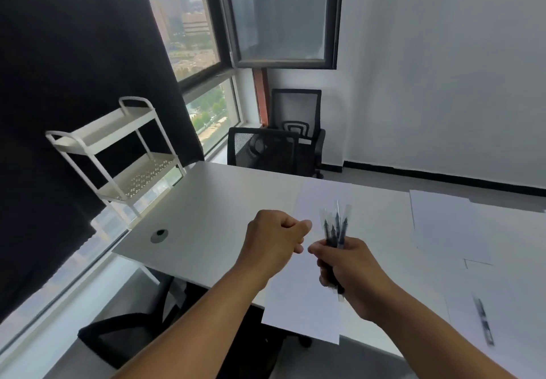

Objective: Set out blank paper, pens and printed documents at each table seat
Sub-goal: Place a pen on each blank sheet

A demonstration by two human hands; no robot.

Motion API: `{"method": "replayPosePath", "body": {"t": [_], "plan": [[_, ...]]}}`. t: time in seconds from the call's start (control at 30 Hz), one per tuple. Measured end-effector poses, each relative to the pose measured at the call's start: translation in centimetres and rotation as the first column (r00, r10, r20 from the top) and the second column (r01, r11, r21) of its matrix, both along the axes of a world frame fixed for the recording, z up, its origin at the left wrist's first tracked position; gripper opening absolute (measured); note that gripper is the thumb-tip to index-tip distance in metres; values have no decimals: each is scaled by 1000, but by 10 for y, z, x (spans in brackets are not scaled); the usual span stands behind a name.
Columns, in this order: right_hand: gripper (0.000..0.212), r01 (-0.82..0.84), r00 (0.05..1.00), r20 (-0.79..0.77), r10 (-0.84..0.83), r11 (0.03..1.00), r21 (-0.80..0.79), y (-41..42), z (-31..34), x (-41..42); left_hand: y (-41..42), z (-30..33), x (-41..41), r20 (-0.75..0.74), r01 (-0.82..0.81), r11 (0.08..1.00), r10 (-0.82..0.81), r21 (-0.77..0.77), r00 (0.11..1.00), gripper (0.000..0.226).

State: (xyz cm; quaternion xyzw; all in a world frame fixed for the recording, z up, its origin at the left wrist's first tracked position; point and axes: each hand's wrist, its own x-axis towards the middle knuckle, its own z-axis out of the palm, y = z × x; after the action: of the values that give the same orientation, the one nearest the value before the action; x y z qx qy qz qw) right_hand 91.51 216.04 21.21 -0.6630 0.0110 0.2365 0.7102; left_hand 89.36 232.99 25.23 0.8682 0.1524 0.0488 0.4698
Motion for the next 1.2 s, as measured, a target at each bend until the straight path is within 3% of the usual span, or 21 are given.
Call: {"method": "replayPosePath", "body": {"t": [0.33,0.57,0.77,0.93,1.2], "plan": [[8,16,991,-133,-19,1000,-26,8,-54,52,8,-47,68,-121,23,996,-34,-88,992,27],[9,70,979,-189,-80,996,-62,17,-84,72,9,-86,106,-182,140,986,-154,-89,971,35],[21,118,967,-215,-134,989,-87,29,-109,76,15,-120,129,-236,222,959,-261,-177,936,23],[17,138,956,-239,-170,980,-145,44,-129,75,31,-142,138,-283,240,949,-292,-203,913,21],[13,156,935,-299,-189,979,-131,60,-156,69,45,-172,147,-349,269,940,-329,-209,877,34]]}}
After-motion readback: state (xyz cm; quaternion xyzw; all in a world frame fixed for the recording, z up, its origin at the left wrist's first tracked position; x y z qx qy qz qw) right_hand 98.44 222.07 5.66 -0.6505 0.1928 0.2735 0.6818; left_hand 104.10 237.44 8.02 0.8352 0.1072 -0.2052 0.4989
